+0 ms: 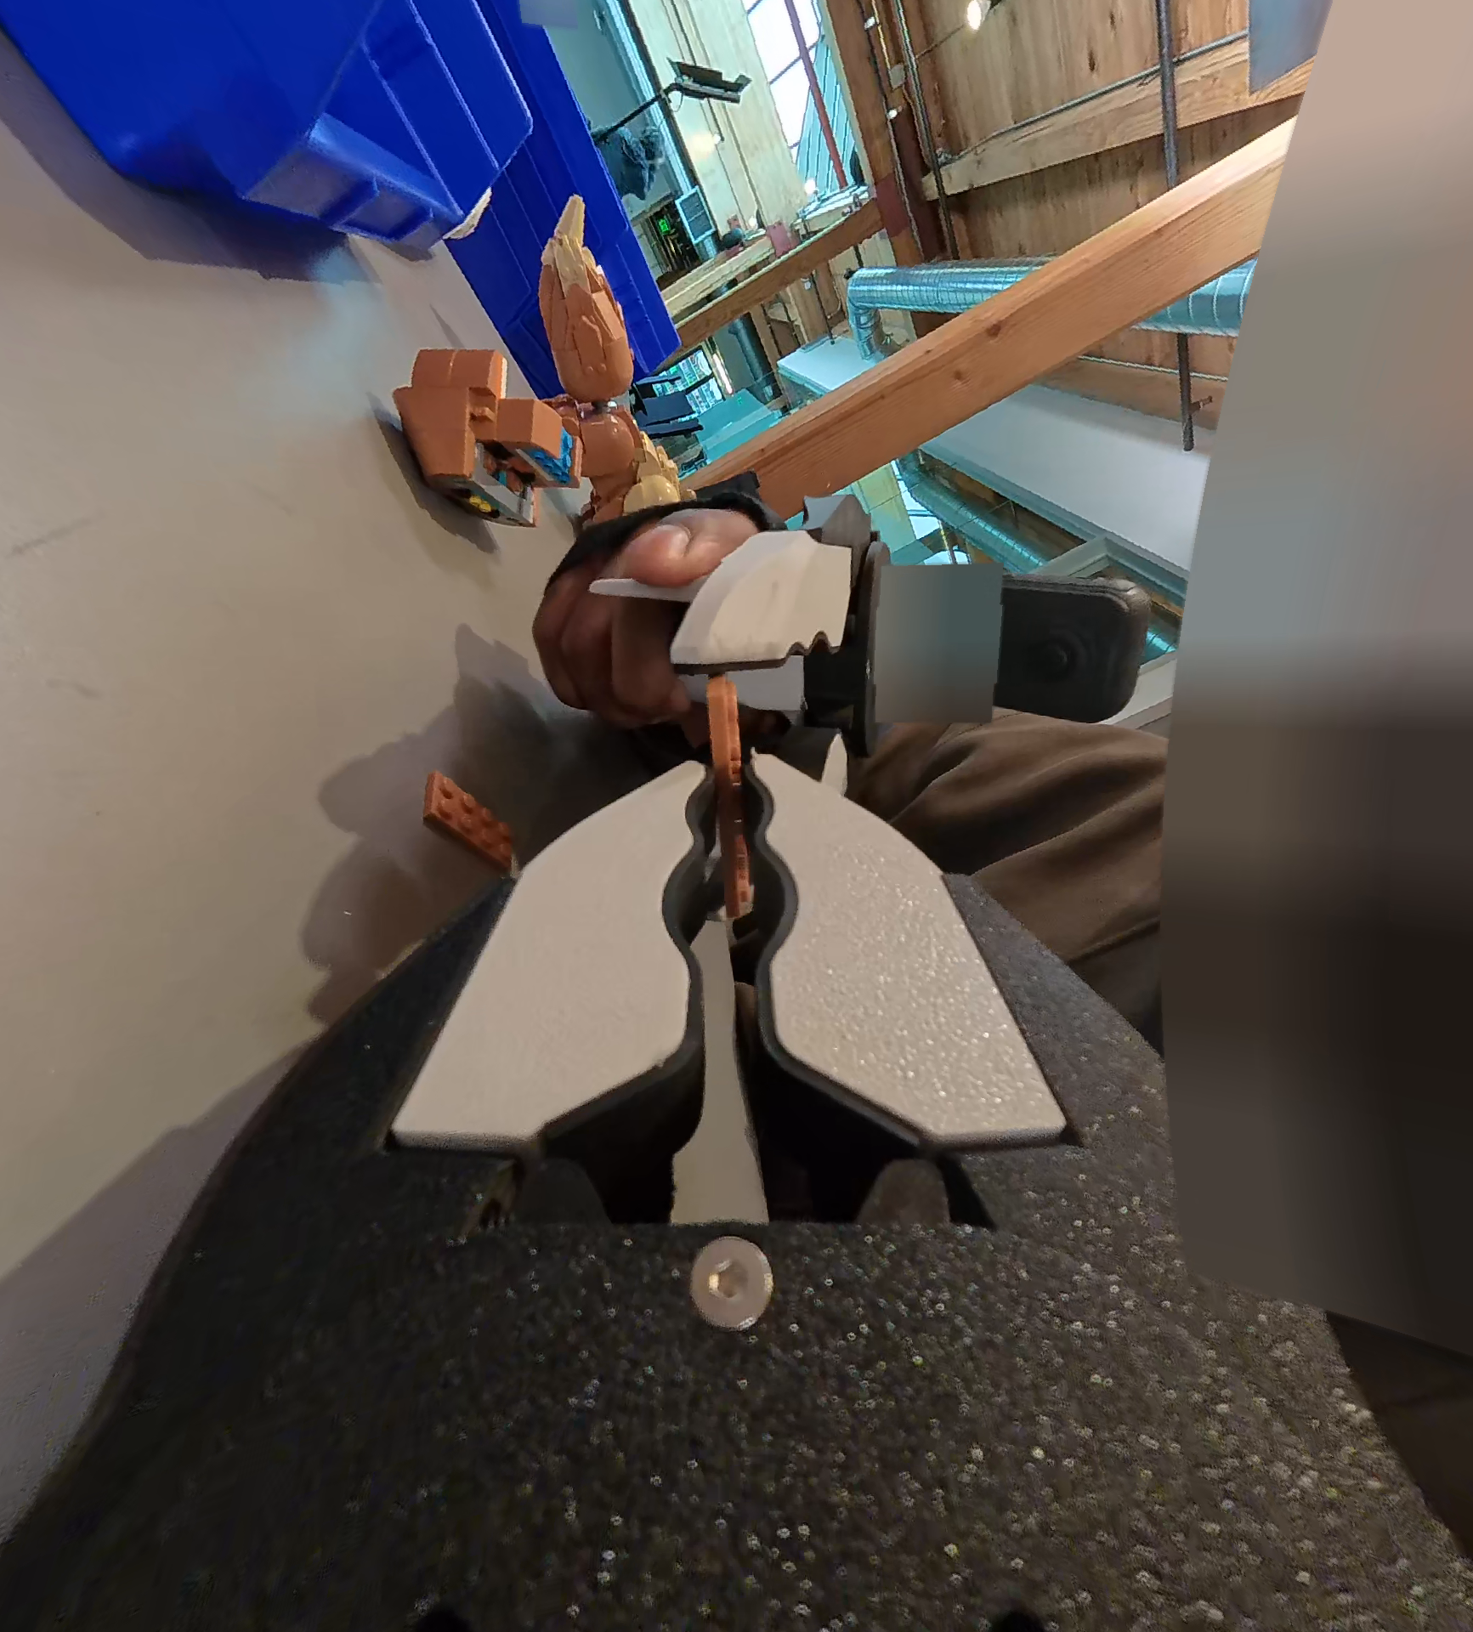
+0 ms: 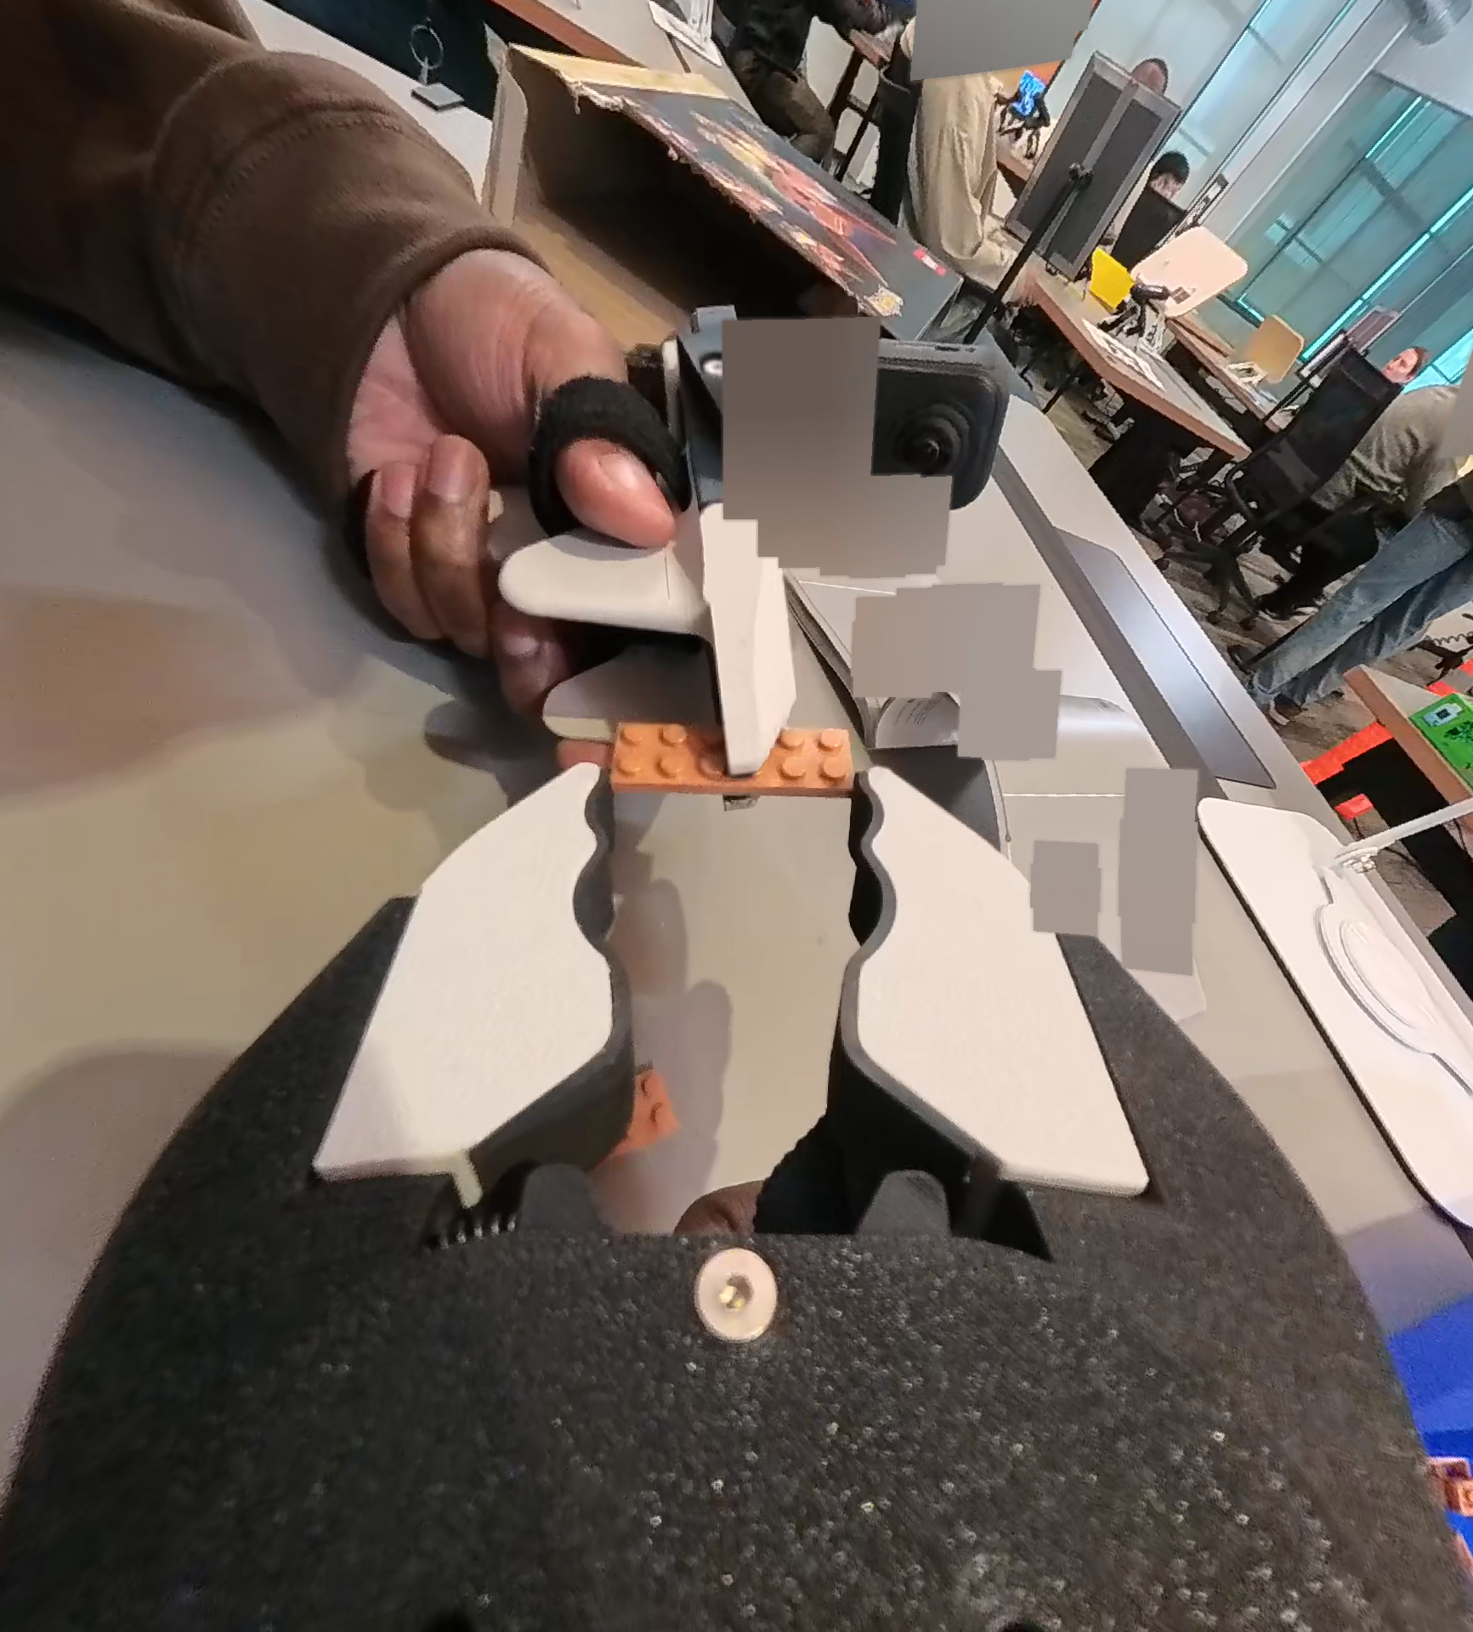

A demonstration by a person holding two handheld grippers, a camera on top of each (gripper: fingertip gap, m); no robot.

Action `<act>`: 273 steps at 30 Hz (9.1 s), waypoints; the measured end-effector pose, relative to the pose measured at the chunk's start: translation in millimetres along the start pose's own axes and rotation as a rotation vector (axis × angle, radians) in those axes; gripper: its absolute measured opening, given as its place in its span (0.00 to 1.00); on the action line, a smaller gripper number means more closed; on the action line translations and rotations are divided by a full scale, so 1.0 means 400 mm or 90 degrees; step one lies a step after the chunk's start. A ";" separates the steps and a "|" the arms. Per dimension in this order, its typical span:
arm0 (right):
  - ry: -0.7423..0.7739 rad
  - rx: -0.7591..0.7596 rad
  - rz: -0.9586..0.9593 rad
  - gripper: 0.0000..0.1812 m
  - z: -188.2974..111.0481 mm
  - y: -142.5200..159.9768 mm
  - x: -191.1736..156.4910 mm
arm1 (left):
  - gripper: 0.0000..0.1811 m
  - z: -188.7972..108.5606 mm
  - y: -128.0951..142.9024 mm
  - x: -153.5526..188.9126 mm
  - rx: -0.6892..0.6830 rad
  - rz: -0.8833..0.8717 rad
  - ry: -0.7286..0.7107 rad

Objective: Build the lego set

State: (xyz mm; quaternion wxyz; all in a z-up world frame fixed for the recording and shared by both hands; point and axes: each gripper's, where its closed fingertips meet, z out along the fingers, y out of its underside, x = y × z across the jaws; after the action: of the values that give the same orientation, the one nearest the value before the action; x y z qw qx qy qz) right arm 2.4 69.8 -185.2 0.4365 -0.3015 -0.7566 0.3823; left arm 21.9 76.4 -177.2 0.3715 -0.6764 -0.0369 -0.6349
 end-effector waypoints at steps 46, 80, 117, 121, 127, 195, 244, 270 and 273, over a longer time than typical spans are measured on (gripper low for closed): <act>0.049 -0.213 0.297 0.00 -0.056 0.140 0.011 | 0.03 -0.015 -0.002 -0.044 -0.008 0.014 -0.087; -0.330 -0.408 -0.075 0.09 -0.004 0.207 -0.049 | 0.03 -0.047 -0.010 -0.059 -0.039 0.046 -0.109; -0.057 -0.173 0.127 0.07 0.017 0.062 0.036 | 0.04 -0.025 0.010 -0.074 -0.068 0.104 -0.164; -0.043 -0.189 0.105 0.07 0.016 0.064 0.036 | 0.04 -0.023 0.011 -0.076 -0.072 0.106 -0.169; -0.008 -0.227 0.042 0.08 0.018 0.071 0.034 | 0.05 -0.022 0.013 -0.084 -0.075 0.117 -0.192; -0.076 -0.284 0.002 0.06 -0.019 0.059 -0.022 | 0.11 0.001 0.076 -0.073 -0.255 0.563 -0.299; -0.184 -0.317 -0.121 0.00 0.001 0.087 -0.070 | 0.10 -0.006 0.109 -0.109 -0.324 0.558 -0.326; -0.100 -0.254 -0.029 0.01 0.045 0.118 -0.043 | 0.17 -0.107 0.074 -0.157 -0.354 0.463 -0.379; -0.077 -0.259 -0.037 0.02 0.033 0.116 -0.029 | 0.17 -0.116 0.052 -0.149 -0.334 0.482 -0.388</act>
State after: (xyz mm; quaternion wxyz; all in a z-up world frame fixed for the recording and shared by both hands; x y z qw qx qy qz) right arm 1.4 80.9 -233.7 0.3315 -0.3381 -0.8513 0.2260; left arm -17.1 61.0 -243.3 0.3654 -0.8656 0.2621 -0.2201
